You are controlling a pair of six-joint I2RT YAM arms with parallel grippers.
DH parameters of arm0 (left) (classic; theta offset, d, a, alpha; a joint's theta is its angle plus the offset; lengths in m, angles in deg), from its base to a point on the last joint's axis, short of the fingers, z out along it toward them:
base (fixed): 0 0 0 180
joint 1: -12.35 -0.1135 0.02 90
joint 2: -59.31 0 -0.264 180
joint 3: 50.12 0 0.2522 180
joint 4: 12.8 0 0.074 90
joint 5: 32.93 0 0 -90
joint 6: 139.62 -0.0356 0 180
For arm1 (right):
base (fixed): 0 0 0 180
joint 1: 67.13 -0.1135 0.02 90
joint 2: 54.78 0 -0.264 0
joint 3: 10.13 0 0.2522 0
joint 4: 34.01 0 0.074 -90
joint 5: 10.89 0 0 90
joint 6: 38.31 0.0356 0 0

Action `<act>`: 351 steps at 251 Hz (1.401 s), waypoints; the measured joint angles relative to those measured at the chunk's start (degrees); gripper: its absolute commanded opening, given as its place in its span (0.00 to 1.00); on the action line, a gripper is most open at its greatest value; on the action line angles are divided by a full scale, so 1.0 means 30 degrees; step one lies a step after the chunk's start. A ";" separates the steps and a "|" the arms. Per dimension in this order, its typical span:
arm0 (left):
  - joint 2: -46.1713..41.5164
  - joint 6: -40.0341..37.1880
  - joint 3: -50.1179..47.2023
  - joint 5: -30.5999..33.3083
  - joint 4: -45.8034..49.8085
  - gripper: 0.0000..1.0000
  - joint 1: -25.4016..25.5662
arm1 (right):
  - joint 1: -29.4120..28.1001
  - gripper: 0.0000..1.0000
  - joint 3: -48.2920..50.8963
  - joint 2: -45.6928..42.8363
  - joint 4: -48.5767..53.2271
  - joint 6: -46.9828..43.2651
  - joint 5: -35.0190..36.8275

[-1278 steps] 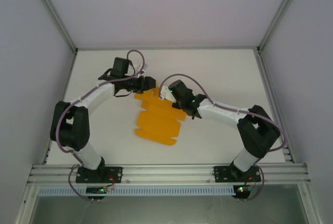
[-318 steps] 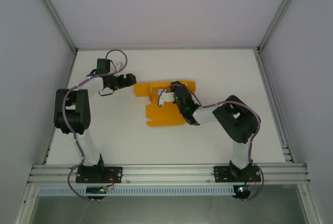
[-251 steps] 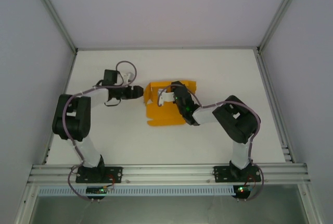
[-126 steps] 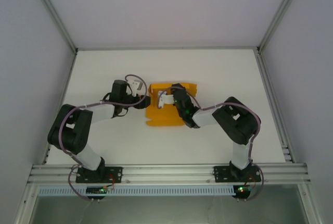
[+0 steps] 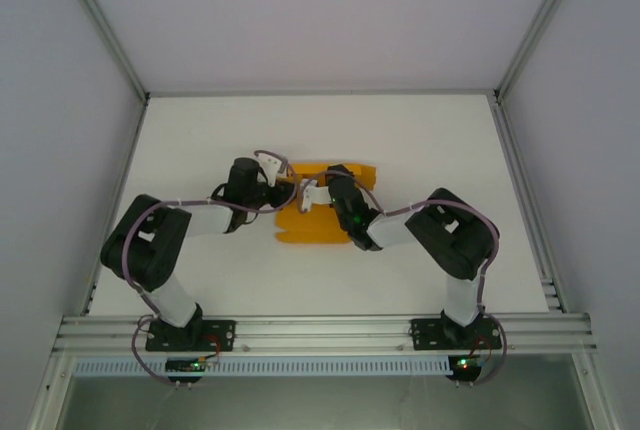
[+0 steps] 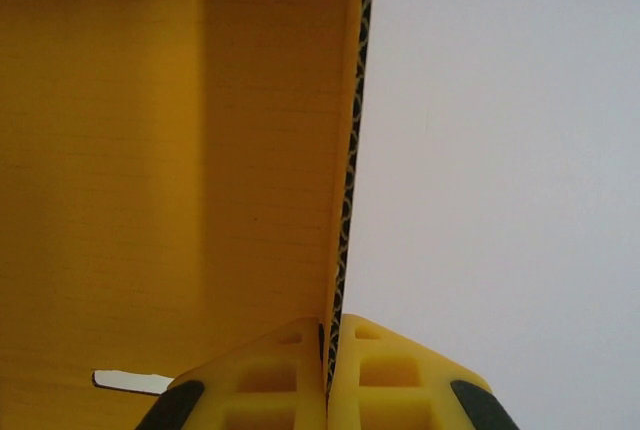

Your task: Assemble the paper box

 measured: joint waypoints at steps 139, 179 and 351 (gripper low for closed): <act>0.1705 0.0452 0.0051 0.6390 -0.3206 0.00 0.1858 | -0.0393 0.00 0.0015 -0.0182 0.0816 0.1800 0.1260; 0.2222 0.0947 0.0809 0.9238 -0.2710 0.00 0.2805 | -0.0393 0.00 -0.0124 -0.0393 0.1537 0.2506 0.1260; 0.2659 0.1326 0.1610 0.8779 -0.1406 0.00 0.2484 | -0.0335 0.22 -0.1151 -0.1078 0.4772 0.4918 0.0678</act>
